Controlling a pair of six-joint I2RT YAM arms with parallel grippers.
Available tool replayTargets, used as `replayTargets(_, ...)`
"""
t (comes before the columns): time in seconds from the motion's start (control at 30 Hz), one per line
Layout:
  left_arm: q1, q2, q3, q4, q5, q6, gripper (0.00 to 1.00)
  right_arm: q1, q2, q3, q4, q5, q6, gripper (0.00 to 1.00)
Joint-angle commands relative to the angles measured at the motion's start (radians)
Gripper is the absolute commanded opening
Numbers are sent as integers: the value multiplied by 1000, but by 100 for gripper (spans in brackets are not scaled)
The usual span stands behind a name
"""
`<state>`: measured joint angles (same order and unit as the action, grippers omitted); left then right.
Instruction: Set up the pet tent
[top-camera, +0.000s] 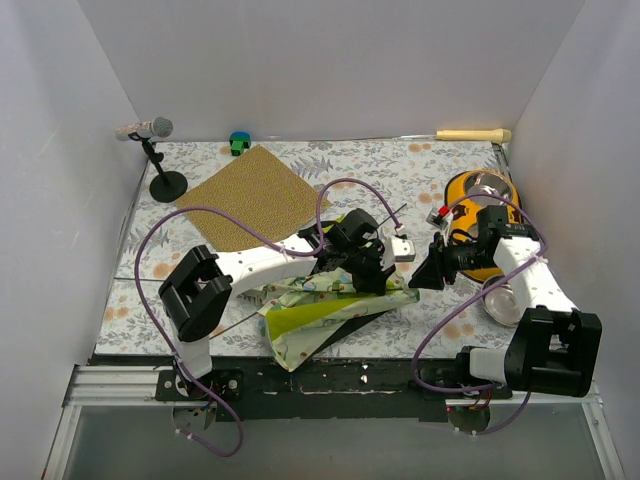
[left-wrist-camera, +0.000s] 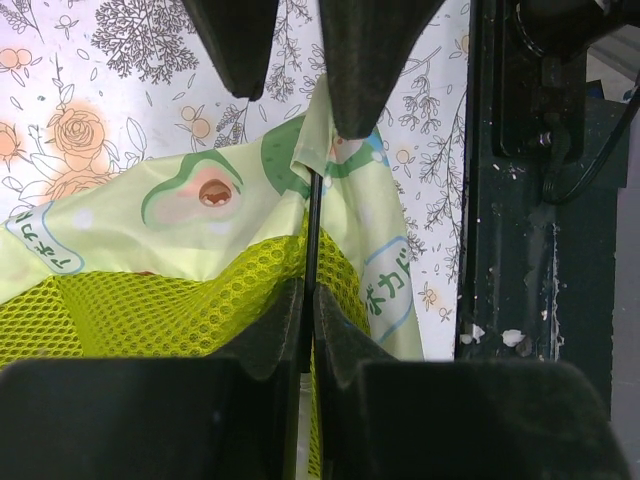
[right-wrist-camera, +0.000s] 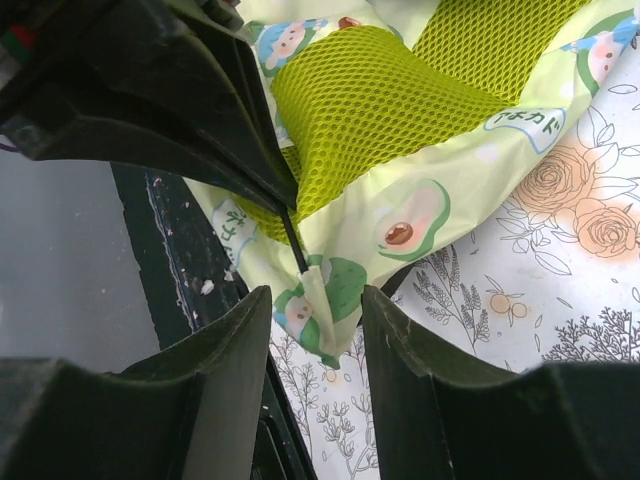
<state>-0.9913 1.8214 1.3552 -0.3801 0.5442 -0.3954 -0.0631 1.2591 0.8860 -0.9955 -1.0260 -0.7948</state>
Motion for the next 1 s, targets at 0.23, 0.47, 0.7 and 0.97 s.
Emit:
replayTargets(0.23,3,-76,-13,9,33,9,0,31,62,28,-57,-69,-83,45)
replayTargets(0.47,3,-79,-13,9,30,13,0,49,91,27,-61,-37,-93,45)
replayTargets(0.7,3,-76,-10,9,34,13,0,55,100,30,-48,-46,-73,20)
replayTargets(0.97,3,-51,12,15,45,13,0,87,114,59,-51,-83,-63,1)
